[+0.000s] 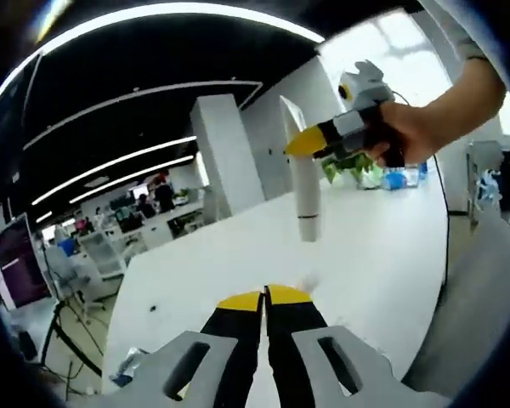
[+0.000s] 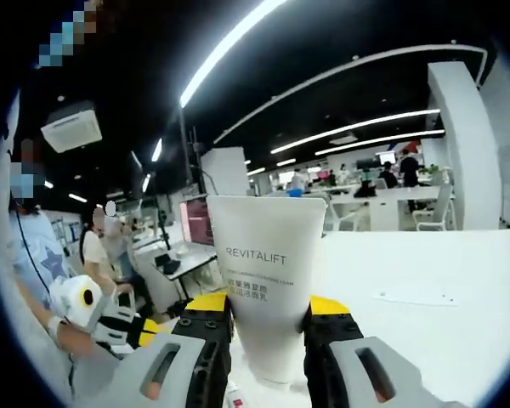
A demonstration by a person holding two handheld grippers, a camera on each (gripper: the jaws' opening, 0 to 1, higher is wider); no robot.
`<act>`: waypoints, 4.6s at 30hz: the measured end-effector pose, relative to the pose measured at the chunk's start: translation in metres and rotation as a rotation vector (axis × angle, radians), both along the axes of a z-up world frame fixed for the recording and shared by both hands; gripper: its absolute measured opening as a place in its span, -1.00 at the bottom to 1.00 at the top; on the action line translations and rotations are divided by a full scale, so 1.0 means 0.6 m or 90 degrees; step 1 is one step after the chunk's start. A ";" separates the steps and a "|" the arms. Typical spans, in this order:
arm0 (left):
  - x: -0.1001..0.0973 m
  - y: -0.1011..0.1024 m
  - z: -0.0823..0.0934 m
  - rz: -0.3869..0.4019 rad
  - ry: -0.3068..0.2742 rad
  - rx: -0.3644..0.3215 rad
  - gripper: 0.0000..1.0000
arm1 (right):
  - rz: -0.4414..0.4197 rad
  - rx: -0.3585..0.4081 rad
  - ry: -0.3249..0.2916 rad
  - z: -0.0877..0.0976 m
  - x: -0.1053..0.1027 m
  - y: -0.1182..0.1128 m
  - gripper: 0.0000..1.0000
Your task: Arrange the skincare products in the storage area until every visible bottle or jar stands upright without overlapping.
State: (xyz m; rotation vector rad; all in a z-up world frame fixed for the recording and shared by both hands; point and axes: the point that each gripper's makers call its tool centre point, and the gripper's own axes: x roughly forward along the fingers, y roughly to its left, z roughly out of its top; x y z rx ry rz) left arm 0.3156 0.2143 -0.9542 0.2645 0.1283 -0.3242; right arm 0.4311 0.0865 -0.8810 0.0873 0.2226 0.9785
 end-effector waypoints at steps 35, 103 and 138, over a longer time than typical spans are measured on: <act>-0.066 -0.013 -0.125 -0.022 0.158 0.089 -0.31 | -0.217 -0.120 0.030 -0.159 0.290 -0.128 -0.48; -0.065 -0.010 -0.125 -0.014 0.153 0.114 -0.32 | -0.254 -0.196 0.163 -0.284 0.196 -0.163 -0.12; -0.072 -0.018 -0.138 -0.034 0.167 0.137 -0.34 | -0.520 -0.180 0.211 -0.260 0.297 -0.187 0.13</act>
